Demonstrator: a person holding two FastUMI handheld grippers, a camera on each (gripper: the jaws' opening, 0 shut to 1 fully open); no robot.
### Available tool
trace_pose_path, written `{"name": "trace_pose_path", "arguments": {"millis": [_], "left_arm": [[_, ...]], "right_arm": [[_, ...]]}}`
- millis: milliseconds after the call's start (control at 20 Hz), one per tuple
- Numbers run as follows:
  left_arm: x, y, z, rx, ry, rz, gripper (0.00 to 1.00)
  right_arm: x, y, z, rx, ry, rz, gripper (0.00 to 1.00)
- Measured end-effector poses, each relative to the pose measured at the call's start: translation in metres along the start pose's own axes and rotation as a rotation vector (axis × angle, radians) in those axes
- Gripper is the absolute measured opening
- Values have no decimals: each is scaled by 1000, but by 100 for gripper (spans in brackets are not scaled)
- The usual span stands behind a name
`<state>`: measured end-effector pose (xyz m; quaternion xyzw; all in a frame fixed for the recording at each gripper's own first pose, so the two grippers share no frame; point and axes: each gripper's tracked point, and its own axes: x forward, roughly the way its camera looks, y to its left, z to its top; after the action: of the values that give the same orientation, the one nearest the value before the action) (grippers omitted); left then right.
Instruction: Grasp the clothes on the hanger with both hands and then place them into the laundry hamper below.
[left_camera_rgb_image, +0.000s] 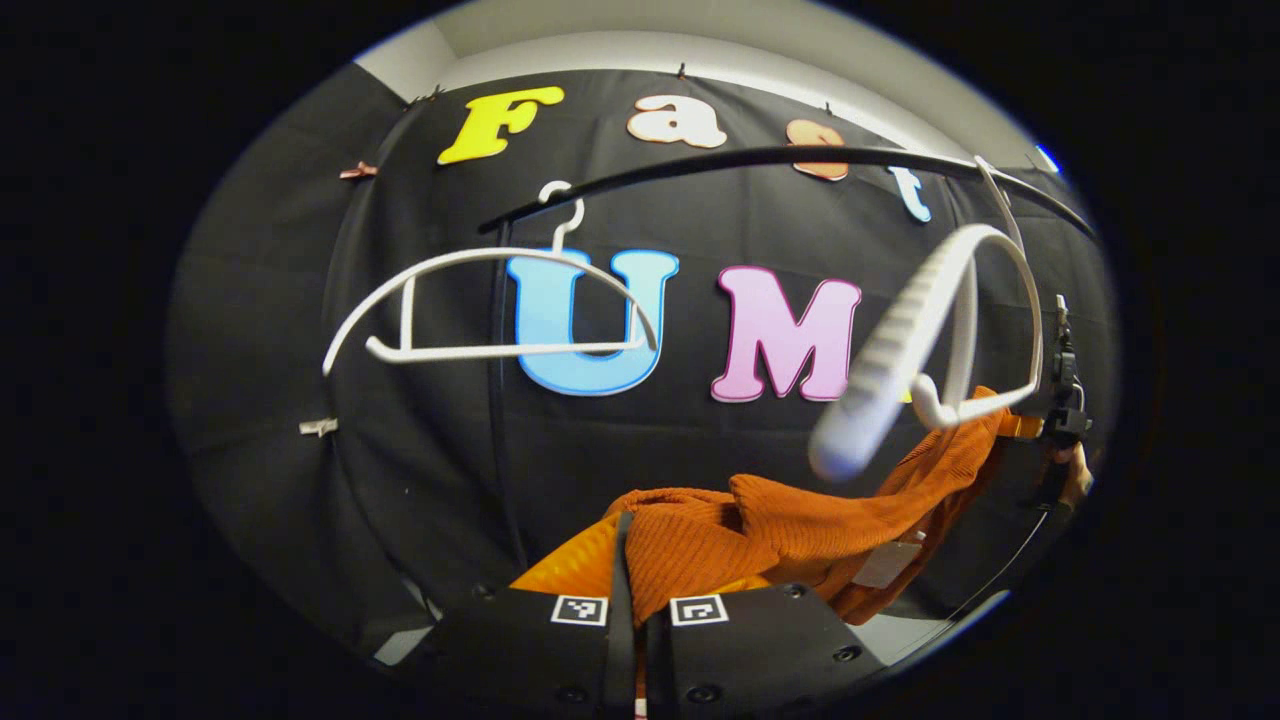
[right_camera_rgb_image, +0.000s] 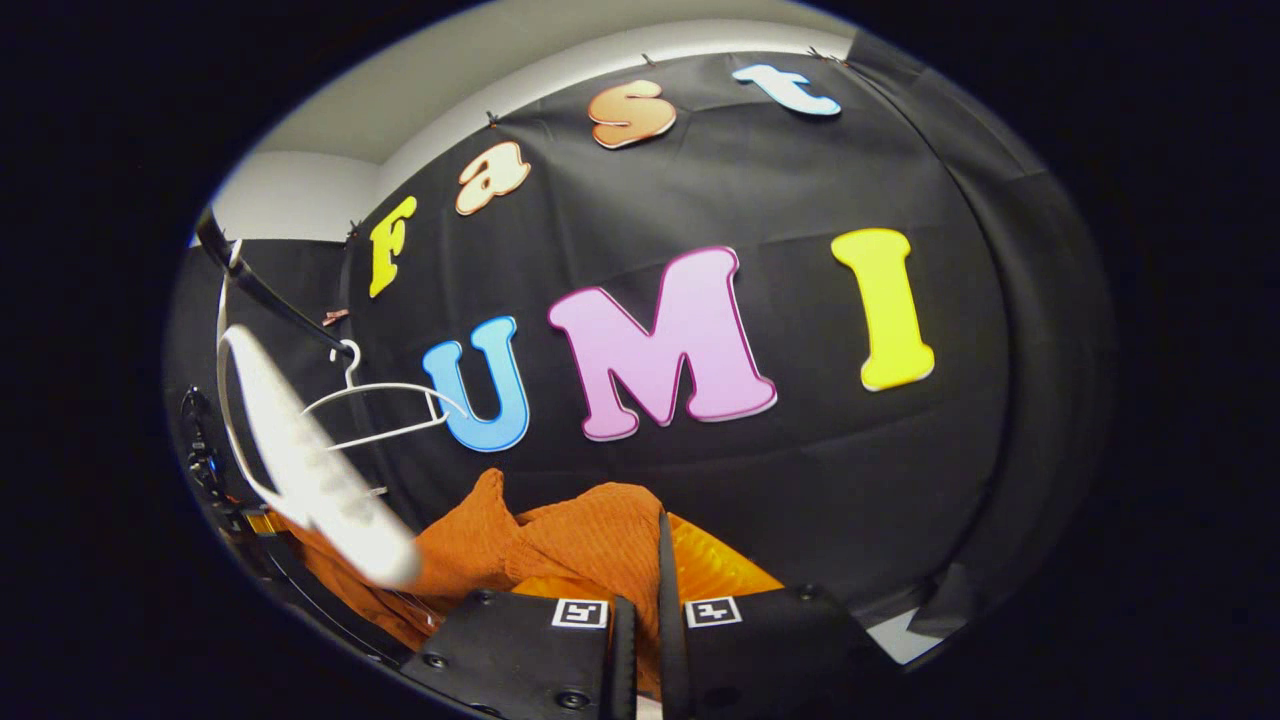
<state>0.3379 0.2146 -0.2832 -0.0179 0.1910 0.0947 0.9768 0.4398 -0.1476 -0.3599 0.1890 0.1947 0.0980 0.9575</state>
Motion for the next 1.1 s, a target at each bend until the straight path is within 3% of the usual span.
{"name": "trace_pose_path", "arguments": {"millis": [200,300,550,850,950,1100], "left_arm": [[-24,-20,-35,-81,76,22,8],[-36,-35,-47,-69,112,32,9],[-47,-100,-90,-91,222,-81,9],[-45,-171,-100,-102,257,-212,8],[-43,-181,-105,-88,268,-228,8],[-38,-182,-125,-89,351,-208,8]], "right_arm": [[-27,13,-59,57,124,-9,13],[-40,26,-85,44,186,-2,14],[-70,85,-146,65,342,84,14],[-89,153,-179,151,434,199,14],[-93,162,-187,119,457,212,14],[-99,149,-207,15,514,158,14]]}}
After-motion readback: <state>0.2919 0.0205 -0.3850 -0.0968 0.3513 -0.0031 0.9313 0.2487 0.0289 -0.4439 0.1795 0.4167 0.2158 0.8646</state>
